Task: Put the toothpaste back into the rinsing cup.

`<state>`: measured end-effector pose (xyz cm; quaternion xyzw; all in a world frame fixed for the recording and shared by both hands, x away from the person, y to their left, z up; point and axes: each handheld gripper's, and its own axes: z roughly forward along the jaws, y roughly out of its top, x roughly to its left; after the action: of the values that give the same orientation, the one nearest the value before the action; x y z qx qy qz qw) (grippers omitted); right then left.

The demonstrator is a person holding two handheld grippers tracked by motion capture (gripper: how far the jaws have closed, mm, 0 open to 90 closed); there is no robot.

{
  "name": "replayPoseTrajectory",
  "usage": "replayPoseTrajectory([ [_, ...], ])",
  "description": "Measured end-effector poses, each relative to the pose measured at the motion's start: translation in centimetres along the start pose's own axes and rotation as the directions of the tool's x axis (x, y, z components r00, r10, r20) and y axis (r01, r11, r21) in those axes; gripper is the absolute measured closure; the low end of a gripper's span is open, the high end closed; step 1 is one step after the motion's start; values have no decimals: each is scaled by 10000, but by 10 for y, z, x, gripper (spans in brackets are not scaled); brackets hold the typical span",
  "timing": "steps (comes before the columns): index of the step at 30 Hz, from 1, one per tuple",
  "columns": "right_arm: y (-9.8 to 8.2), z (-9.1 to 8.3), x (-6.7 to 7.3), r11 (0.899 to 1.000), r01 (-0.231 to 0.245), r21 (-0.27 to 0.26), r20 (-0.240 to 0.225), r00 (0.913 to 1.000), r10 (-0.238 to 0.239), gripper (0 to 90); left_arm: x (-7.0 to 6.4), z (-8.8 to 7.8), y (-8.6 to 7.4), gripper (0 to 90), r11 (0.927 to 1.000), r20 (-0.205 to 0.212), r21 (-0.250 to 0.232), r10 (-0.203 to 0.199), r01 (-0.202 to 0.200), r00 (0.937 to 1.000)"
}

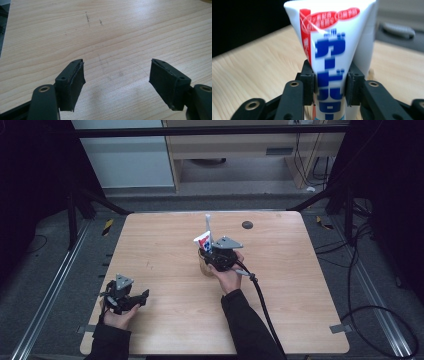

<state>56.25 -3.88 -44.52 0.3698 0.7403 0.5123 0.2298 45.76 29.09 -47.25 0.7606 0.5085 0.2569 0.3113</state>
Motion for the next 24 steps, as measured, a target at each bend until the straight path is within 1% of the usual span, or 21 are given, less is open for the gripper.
replayPoseTrajectory([
  [1,-3,0,-1,10000,33,93,87,10000,-34,624,0,0,0,271,10000,0,0,2,-2,10000],
  [3,-6,-3,-2,10000,-20,14,157,9999,20,618,0,1,0,271,10000,0,15,-1,1,10000],
  [5,-6,-5,-4,10000,-64,46,145,9999,63,604,0,1,0,271,10000,12,23,-2,2,10000],
  [7,-4,-9,-3,9999,19,119,168,9999,-21,556,0,1,0,271,10000,13,27,4,-4,10000],
  [9,-1,-13,-2,9998,179,77,264,9995,-181,479,0,1,0,271,10000,16,29,-2,2,10000],
  [11,2,-18,-1,9998,145,120,250,9996,-148,449,-1,1,0,271,10000,31,31,7,-7,10000],
  [14,4,-27,-1,9994,307,182,347,9989,-313,396,-1,1,0,269,10000,75,37,37,-37,10000],
  [16,6,-35,-1,9996,265,56,345,9991,-266,372,-1,1,-1,268,10000,109,54,23,-24,9999],
  [19,8,-50,-3,9998,114,-160,166,9998,-111,292,-1,2,-1,264,10000,160,77,13,-14,9999],
  [22,10,-64,-6,9997,218,90,201,9996,-220,234,-1,2,-1,263,10000,179,61,0,-1,9998],
  [24,8,-72,-10,9979,519,395,454,9975,-537,215,-1,1,-1,262,10000,189,50,-4,3,9998],
])
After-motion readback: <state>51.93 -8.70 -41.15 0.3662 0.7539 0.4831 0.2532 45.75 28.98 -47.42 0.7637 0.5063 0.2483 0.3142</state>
